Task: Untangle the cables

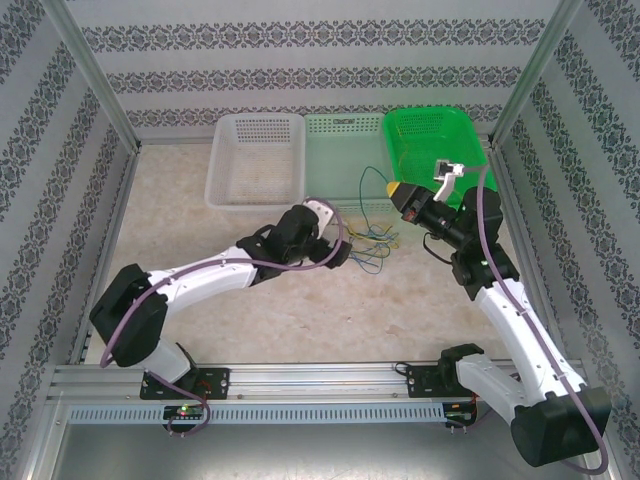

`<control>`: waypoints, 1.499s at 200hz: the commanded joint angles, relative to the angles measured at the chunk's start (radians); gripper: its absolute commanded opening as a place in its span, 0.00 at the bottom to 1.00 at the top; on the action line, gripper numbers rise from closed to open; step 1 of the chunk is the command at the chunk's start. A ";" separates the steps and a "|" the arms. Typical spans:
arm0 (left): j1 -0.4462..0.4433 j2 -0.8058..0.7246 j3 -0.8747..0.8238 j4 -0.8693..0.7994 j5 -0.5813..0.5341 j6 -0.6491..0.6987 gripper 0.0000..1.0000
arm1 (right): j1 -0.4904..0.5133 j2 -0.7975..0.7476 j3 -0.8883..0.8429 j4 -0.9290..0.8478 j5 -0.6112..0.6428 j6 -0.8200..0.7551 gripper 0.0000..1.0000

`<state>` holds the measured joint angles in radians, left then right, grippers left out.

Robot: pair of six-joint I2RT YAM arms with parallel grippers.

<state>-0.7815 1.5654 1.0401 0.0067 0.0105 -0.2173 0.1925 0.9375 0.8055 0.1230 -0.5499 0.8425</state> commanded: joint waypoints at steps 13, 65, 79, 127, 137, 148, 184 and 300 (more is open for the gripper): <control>0.023 0.121 0.097 0.123 0.156 -0.058 0.96 | 0.005 -0.028 -0.029 0.110 -0.011 0.084 0.00; 0.034 0.291 0.239 0.145 0.192 -0.114 0.81 | 0.005 -0.080 -0.081 0.109 -0.010 0.118 0.00; 0.038 0.311 0.253 0.167 0.210 -0.124 0.77 | 0.005 -0.084 -0.087 0.095 -0.017 0.117 0.00; 0.039 0.335 0.297 0.145 0.222 -0.088 0.18 | -0.010 -0.086 -0.129 0.045 -0.021 0.113 0.00; 0.039 0.332 0.301 0.113 0.211 -0.065 0.08 | -0.022 -0.092 -0.125 0.013 -0.017 0.101 0.00; 0.039 0.321 0.296 0.080 0.189 -0.044 0.00 | -0.042 -0.093 -0.105 -0.072 -0.006 0.065 0.00; 0.039 0.279 0.259 0.030 0.139 0.006 0.00 | -0.068 -0.070 0.003 -0.444 0.130 -0.161 0.50; 0.068 0.163 0.203 0.010 -0.049 -0.184 0.00 | -0.067 -0.079 -0.203 -0.461 0.344 -0.167 0.74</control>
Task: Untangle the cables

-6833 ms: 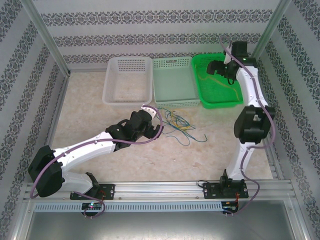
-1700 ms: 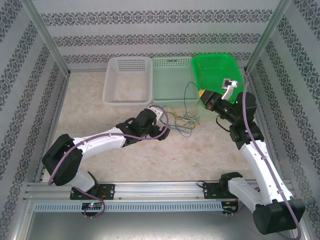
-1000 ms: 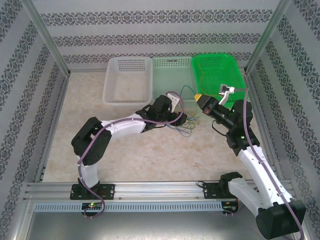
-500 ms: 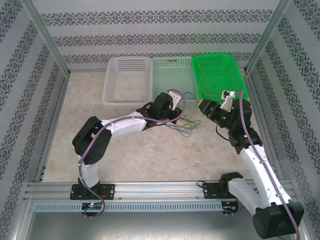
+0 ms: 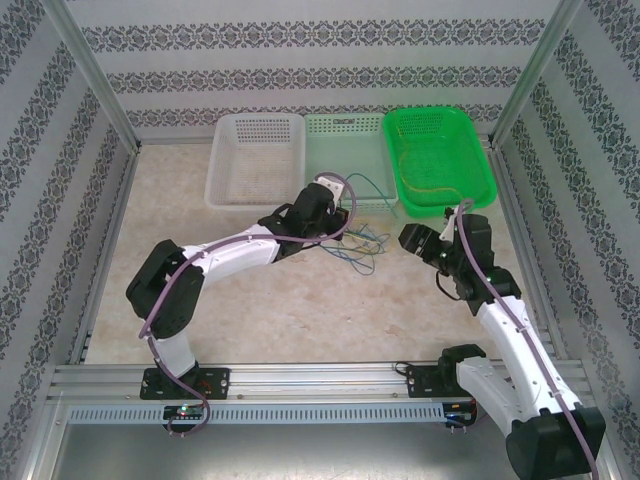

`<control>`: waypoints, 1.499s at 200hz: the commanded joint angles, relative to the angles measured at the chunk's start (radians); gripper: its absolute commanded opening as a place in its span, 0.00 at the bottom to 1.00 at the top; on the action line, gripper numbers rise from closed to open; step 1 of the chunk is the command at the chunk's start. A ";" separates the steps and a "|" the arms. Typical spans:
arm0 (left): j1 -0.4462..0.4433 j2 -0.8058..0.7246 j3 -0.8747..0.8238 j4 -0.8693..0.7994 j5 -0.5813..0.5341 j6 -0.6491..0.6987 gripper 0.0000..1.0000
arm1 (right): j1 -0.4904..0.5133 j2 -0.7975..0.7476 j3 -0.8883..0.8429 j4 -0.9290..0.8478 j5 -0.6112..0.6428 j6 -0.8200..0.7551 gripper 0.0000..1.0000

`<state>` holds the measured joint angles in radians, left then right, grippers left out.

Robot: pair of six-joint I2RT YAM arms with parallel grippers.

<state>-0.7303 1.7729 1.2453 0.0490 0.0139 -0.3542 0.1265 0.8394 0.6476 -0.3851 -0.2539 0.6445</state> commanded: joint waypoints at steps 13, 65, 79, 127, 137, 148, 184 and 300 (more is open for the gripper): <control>0.035 -0.066 -0.038 -0.003 -0.024 -0.081 0.00 | -0.001 0.049 -0.063 0.088 0.015 0.009 0.71; 0.090 -0.095 -0.091 0.088 0.145 -0.183 0.00 | 0.116 0.183 -0.053 0.201 -0.065 -0.247 0.78; 0.091 -0.090 -0.085 0.093 0.199 -0.180 0.00 | 0.165 0.227 -0.028 0.220 -0.048 -0.314 0.82; 0.095 -0.113 -0.071 0.026 0.304 -0.158 0.00 | 0.271 0.415 0.095 0.202 0.037 -0.483 0.90; 0.097 -0.124 -0.076 0.018 0.318 -0.155 0.00 | 0.279 0.438 0.101 0.223 0.068 -0.507 0.90; 0.102 -0.134 -0.084 0.010 0.327 -0.157 0.00 | 0.283 0.454 0.097 0.267 0.067 -0.526 0.90; 0.137 -0.152 -0.112 0.030 0.379 -0.211 0.00 | 0.290 0.564 0.140 0.291 0.046 -0.546 0.89; 0.246 -0.216 -0.171 -0.059 0.351 -0.208 0.00 | 0.200 0.510 0.055 0.358 -0.075 -0.387 0.05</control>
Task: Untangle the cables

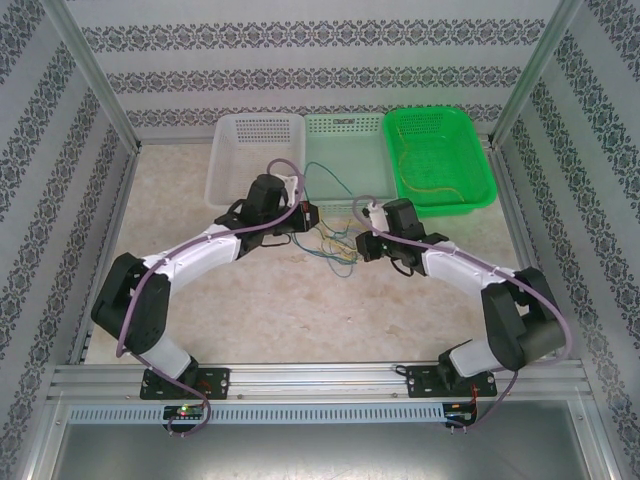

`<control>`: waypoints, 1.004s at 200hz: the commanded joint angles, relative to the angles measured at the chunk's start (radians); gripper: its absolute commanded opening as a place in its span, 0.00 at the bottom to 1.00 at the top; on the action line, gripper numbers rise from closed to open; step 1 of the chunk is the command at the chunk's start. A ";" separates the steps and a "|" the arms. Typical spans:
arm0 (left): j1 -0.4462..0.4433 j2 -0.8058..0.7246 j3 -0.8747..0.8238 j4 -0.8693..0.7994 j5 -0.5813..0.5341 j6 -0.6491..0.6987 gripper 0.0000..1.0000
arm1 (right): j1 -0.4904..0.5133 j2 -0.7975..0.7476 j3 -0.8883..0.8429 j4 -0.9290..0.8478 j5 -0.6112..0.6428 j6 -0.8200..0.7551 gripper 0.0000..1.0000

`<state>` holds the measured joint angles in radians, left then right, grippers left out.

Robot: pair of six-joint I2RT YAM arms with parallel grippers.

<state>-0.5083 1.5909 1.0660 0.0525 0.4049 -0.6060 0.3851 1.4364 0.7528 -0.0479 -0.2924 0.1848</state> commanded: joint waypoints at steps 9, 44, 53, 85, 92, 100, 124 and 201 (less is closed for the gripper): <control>0.025 -0.028 0.022 -0.095 -0.035 0.063 0.00 | -0.091 -0.117 -0.070 0.046 -0.059 0.112 0.00; 0.025 0.002 0.055 -0.189 0.015 0.121 0.00 | -0.128 -0.159 -0.056 0.028 -0.071 0.149 0.00; 0.025 0.005 0.057 -0.208 0.033 0.135 0.00 | -0.128 -0.154 -0.046 0.012 -0.059 0.150 0.00; 0.027 0.000 0.064 -0.290 0.049 0.185 0.00 | -0.129 -0.120 -0.046 0.001 -0.029 0.168 0.00; 0.028 -0.008 0.064 -0.306 0.041 0.190 0.00 | -0.128 -0.114 -0.047 0.004 -0.034 0.172 0.00; 0.033 -0.019 0.060 -0.309 0.027 0.193 0.00 | -0.127 -0.107 -0.052 0.011 -0.052 0.173 0.00; 0.055 -0.049 0.058 -0.311 0.022 0.193 0.00 | -0.120 -0.096 -0.049 -0.023 -0.041 0.169 0.00; 0.082 -0.105 0.037 -0.242 0.019 0.152 0.00 | -0.090 -0.163 -0.063 -0.082 -0.009 0.102 0.92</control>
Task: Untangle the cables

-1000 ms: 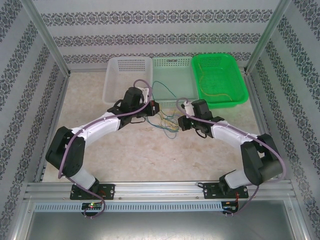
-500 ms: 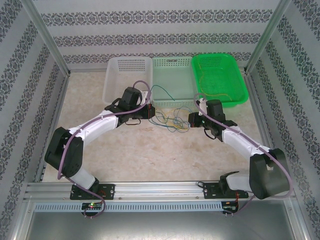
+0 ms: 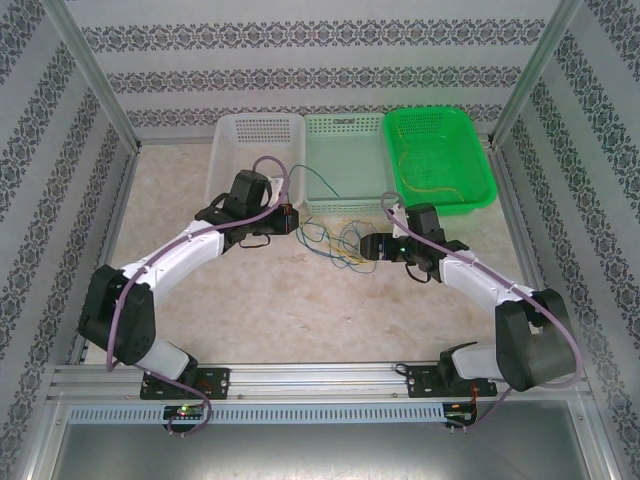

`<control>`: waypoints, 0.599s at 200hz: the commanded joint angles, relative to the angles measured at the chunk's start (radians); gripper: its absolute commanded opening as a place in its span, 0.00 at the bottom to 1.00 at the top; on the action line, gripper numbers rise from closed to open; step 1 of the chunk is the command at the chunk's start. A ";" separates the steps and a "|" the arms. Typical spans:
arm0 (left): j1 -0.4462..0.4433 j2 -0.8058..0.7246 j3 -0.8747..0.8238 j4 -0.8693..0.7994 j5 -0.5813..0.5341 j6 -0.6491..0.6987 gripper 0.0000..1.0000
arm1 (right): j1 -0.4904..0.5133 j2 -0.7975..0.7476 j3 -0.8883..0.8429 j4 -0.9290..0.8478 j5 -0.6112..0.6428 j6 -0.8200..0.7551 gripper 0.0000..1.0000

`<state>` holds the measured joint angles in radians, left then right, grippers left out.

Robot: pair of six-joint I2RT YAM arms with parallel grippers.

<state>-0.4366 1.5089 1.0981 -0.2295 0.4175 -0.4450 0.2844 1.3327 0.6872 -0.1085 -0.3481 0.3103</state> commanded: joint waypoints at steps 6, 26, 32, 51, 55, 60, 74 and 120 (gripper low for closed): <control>0.010 -0.022 0.006 0.042 0.012 -0.012 0.00 | 0.017 -0.076 0.004 -0.027 0.068 -0.026 0.94; 0.011 -0.013 0.010 0.046 0.029 -0.018 0.00 | 0.049 -0.131 0.012 -0.049 0.131 -0.034 0.95; 0.011 -0.012 0.007 0.051 0.030 -0.018 0.00 | 0.054 -0.145 0.015 -0.052 0.139 -0.020 0.95; 0.010 -0.021 -0.011 0.083 0.033 -0.027 0.00 | 0.059 -0.178 0.016 -0.039 0.130 0.096 0.92; 0.011 -0.023 -0.016 0.093 0.035 -0.032 0.00 | 0.059 -0.182 0.012 -0.023 0.121 0.131 0.91; 0.010 -0.026 -0.024 0.109 0.034 -0.038 0.00 | 0.063 -0.184 0.003 0.004 0.107 0.178 0.89; 0.011 -0.034 -0.049 0.172 0.037 -0.071 0.00 | 0.090 -0.171 -0.022 0.095 0.065 0.289 0.86; -0.005 -0.041 -0.093 0.293 0.053 -0.115 0.00 | 0.210 -0.092 0.000 0.226 0.114 0.439 0.83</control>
<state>-0.4370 1.5013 1.0187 -0.0536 0.4526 -0.5274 0.4599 1.2087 0.6834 0.0044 -0.2546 0.6109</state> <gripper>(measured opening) 0.063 0.841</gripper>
